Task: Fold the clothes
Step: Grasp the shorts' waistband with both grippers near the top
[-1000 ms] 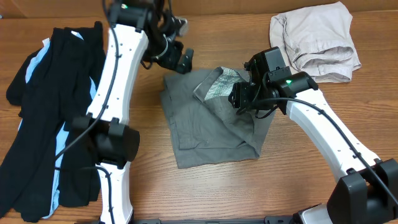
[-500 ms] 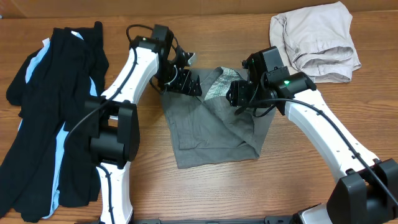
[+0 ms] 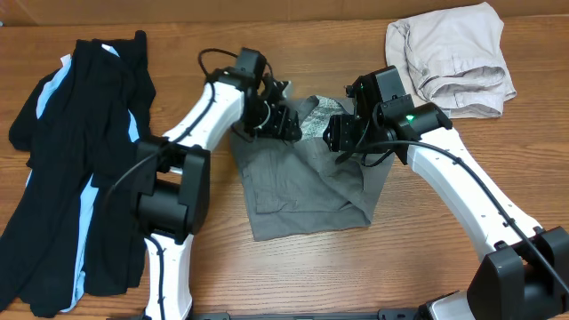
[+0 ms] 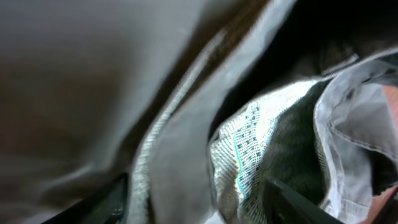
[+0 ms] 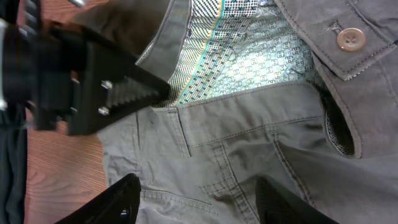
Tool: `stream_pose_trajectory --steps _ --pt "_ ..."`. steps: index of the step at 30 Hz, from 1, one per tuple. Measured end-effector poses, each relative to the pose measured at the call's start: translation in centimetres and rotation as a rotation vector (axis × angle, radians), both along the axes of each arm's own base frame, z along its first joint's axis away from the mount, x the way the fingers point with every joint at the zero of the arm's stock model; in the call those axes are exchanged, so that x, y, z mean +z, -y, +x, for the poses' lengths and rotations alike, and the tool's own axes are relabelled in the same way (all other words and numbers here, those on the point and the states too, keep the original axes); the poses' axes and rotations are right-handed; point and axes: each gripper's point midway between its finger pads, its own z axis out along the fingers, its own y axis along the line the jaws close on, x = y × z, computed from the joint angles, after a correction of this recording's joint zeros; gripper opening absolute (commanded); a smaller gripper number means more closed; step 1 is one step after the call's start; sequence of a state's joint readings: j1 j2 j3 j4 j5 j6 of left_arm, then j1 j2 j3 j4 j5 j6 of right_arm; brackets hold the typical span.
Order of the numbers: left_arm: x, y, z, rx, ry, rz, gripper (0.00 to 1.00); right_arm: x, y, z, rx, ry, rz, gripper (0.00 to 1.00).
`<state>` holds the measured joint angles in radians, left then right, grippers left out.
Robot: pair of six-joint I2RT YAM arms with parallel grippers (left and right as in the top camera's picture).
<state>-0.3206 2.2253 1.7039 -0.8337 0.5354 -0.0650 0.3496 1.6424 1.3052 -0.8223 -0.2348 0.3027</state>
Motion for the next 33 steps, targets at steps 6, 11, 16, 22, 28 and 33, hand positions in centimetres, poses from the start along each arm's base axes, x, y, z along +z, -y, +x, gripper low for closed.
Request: stream_pose_trajectory --steps 6,11,16,22,28,33 --pt "-0.8 0.3 -0.3 0.023 -0.008 0.043 0.47 0.0 0.1 0.1 -0.003 0.003 -0.005 0.63" --pt "-0.8 -0.6 0.4 0.065 -0.007 0.043 0.45 0.1 0.0 0.3 -0.003 0.012 -0.002 0.63" --pt "-0.3 -1.2 1.2 0.096 -0.012 -0.004 0.41 0.2 -0.1 0.7 -0.003 0.027 0.004 0.64" --pt "0.2 -1.0 1.3 0.108 -0.028 -0.053 0.27 -2.5 -1.5 1.2 0.079 0.022 -0.038 0.73" --pt "0.4 -1.0 1.4 0.111 -0.035 -0.074 0.06 -7.3 -3.4 0.0 0.191 -0.02 -0.19 0.77" --pt "0.5 -1.4 1.5 0.12 -0.041 -0.082 0.04 -8.8 -3.4 0.7 0.2 0.008 -0.267 0.77"
